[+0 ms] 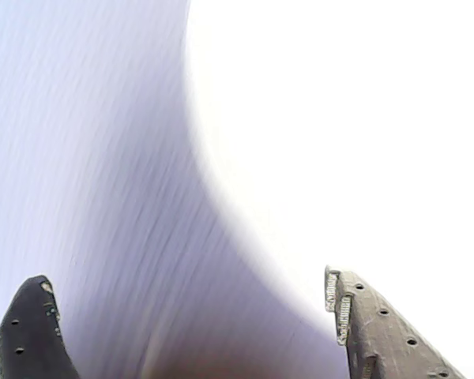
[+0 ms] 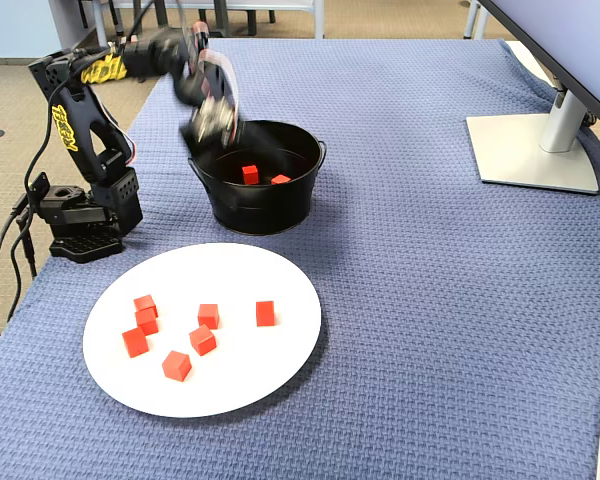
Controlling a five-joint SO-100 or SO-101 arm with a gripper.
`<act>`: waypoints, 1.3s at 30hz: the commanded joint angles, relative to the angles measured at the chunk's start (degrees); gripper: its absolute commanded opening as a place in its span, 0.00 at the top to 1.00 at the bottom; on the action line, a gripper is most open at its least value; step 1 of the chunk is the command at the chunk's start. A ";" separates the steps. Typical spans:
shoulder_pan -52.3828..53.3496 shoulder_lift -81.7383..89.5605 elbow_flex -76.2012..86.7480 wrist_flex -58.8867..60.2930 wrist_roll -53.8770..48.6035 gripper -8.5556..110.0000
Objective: Pick up the red cubes from the white plate and place them in the black recipient
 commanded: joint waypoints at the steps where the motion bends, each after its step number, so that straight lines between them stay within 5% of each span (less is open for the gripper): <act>1: 11.51 -6.15 -0.26 -6.33 -7.91 0.65; 8: 18.28 -14.59 2.90 -13.62 -11.43 0.79; 39: 19.07 -20.74 8.00 -20.83 -7.56 0.79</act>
